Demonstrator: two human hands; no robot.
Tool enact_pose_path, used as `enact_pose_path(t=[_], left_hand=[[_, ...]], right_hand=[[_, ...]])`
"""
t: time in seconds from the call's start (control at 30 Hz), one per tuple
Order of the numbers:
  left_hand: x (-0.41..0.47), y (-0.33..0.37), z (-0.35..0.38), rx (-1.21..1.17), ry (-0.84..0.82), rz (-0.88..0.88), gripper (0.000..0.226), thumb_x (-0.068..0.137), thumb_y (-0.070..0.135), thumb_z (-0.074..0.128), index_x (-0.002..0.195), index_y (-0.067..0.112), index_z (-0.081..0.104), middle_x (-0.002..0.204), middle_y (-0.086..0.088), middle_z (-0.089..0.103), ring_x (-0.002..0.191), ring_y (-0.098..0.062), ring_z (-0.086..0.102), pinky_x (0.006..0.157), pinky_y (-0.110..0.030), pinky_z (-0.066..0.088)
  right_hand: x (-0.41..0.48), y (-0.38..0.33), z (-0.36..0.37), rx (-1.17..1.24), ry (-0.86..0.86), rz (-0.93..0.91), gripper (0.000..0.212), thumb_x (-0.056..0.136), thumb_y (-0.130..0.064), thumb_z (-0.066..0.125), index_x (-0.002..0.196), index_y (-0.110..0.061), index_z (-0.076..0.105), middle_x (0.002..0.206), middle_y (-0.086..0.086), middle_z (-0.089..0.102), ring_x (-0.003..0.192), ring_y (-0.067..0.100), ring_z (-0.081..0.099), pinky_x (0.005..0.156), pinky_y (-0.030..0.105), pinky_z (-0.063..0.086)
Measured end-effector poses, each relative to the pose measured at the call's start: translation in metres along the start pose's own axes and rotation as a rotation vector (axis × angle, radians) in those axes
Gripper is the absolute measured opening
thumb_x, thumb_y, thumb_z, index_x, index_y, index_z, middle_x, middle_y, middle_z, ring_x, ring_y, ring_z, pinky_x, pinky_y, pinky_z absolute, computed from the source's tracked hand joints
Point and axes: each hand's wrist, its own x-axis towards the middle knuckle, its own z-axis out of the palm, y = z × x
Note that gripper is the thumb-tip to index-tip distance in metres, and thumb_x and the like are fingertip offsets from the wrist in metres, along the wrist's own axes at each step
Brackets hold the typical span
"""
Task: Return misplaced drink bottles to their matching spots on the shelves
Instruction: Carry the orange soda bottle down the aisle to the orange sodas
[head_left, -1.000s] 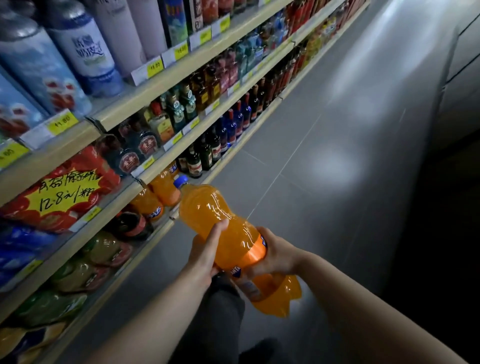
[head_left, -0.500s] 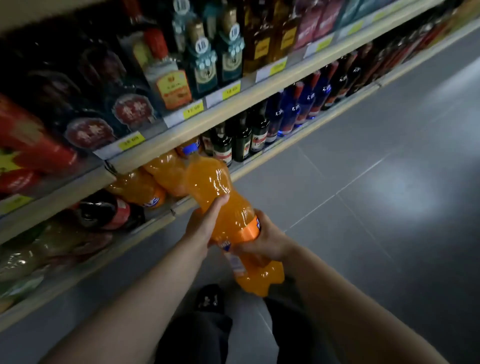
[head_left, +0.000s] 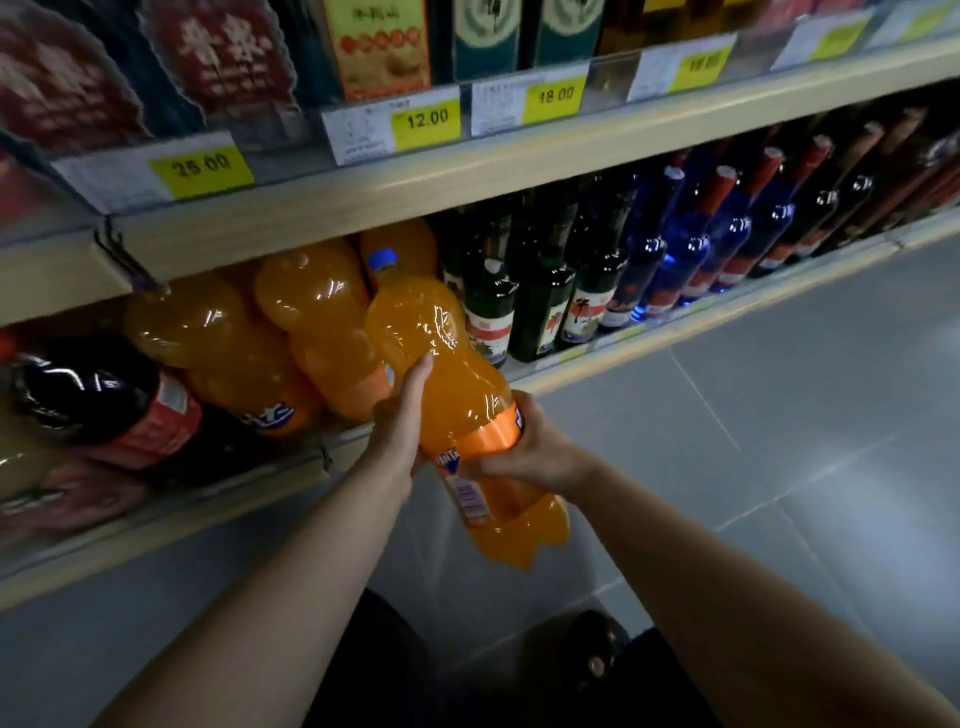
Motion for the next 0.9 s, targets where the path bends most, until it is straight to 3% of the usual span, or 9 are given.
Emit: enact_pose_path(t=[0.1, 0.13, 0.27, 0.43, 0.5, 0.63, 0.77, 0.87, 0.9], left_hand=[[0.01, -0.007, -0.004, -0.1, -0.079, 0.013, 0.046, 0.08, 0.068, 0.05, 0.113, 0.038, 0.038, 0.089, 0.004, 0.059, 0.078, -0.017, 0.061, 0.063, -0.034, 0.049], [0.011, -0.01, -0.004, -0.097, -0.102, -0.005, 0.048, 0.08, 0.07, 0.048, 0.114, 0.038, 0.038, 0.092, 0.002, 0.06, 0.08, -0.018, 0.061, 0.062, -0.035, 0.049], [0.008, -0.021, -0.007, -0.037, -0.142, -0.043, 0.097, 0.053, 0.079, 0.06, 0.137, 0.046, 0.026, 0.119, 0.0, 0.051, 0.092, -0.024, 0.057, 0.07, -0.044, 0.053], [0.017, -0.022, -0.006, -0.007, -0.046, 0.043, 0.088, 0.067, 0.072, 0.061, 0.139, 0.039, 0.025, 0.112, 0.001, 0.05, 0.091, -0.025, 0.056, 0.068, -0.041, 0.052], [0.024, -0.019, 0.001, -0.054, -0.033, 0.032, 0.082, 0.067, 0.068, 0.065, 0.133, 0.033, 0.031, 0.105, 0.001, 0.055, 0.089, -0.026, 0.059, 0.067, -0.041, 0.053], [0.028, -0.006, 0.013, -0.049, -0.128, 0.086, 0.082, 0.07, 0.064, 0.065, 0.138, 0.037, 0.028, 0.113, 0.003, 0.051, 0.085, -0.019, 0.057, 0.062, -0.037, 0.053], [0.03, 0.005, 0.023, 0.007, -0.051, 0.259, 0.075, 0.058, 0.065, 0.074, 0.121, 0.044, 0.038, 0.099, 0.015, 0.053, 0.089, -0.016, 0.058, 0.065, -0.036, 0.053], [0.038, 0.012, 0.027, 0.069, 0.075, 0.342, 0.089, 0.042, 0.073, 0.072, 0.119, 0.042, 0.04, 0.112, 0.012, 0.055, 0.102, -0.021, 0.057, 0.082, -0.046, 0.053], [0.041, 0.014, 0.029, 0.082, 0.111, 0.368, 0.09, 0.039, 0.075, 0.07, 0.117, 0.043, 0.04, 0.111, 0.012, 0.055, 0.1, -0.019, 0.058, 0.081, -0.044, 0.053]], right_hand=[[0.014, 0.0, -0.006, -0.059, 0.02, -0.098, 0.114, 0.039, -0.046, 0.09, 0.131, -0.042, 0.021, 0.116, -0.017, 0.051, 0.104, 0.007, 0.053, 0.079, 0.025, 0.047], [0.018, 0.0, -0.006, -0.084, 0.028, -0.119, 0.112, 0.039, -0.045, 0.09, 0.129, -0.042, 0.023, 0.113, -0.02, 0.051, 0.101, 0.004, 0.053, 0.074, 0.02, 0.045], [0.028, 0.006, 0.001, -0.093, 0.04, -0.142, 0.107, 0.037, -0.041, 0.09, 0.122, -0.041, 0.026, 0.11, -0.02, 0.052, 0.098, 0.001, 0.052, 0.069, 0.018, 0.042], [0.039, 0.01, 0.006, -0.065, 0.031, -0.134, 0.098, 0.05, -0.032, 0.092, 0.12, -0.042, 0.025, 0.108, -0.019, 0.051, 0.094, 0.001, 0.052, 0.066, 0.018, 0.043], [0.044, 0.006, -0.004, -0.101, 0.057, -0.15, 0.1, 0.046, -0.038, 0.092, 0.121, -0.041, 0.026, 0.108, -0.019, 0.052, 0.097, 0.003, 0.054, 0.073, 0.023, 0.046], [0.047, -0.008, -0.022, -0.257, 0.178, -0.264, 0.102, 0.036, -0.052, 0.086, 0.119, -0.038, 0.029, 0.103, -0.024, 0.048, 0.091, -0.003, 0.05, 0.066, 0.017, 0.041], [0.052, -0.01, -0.025, -0.234, 0.222, -0.323, 0.103, 0.038, -0.049, 0.089, 0.122, -0.037, 0.029, 0.111, -0.016, 0.053, 0.1, 0.005, 0.056, 0.074, 0.023, 0.047], [0.059, -0.014, -0.022, -0.254, 0.283, -0.37, 0.1, 0.044, -0.05, 0.089, 0.122, -0.039, 0.028, 0.11, -0.019, 0.051, 0.101, 0.009, 0.056, 0.083, 0.034, 0.052], [0.062, -0.017, -0.021, -0.263, 0.304, -0.389, 0.1, 0.044, -0.051, 0.088, 0.123, -0.039, 0.028, 0.108, -0.02, 0.051, 0.1, 0.01, 0.056, 0.085, 0.037, 0.052]])
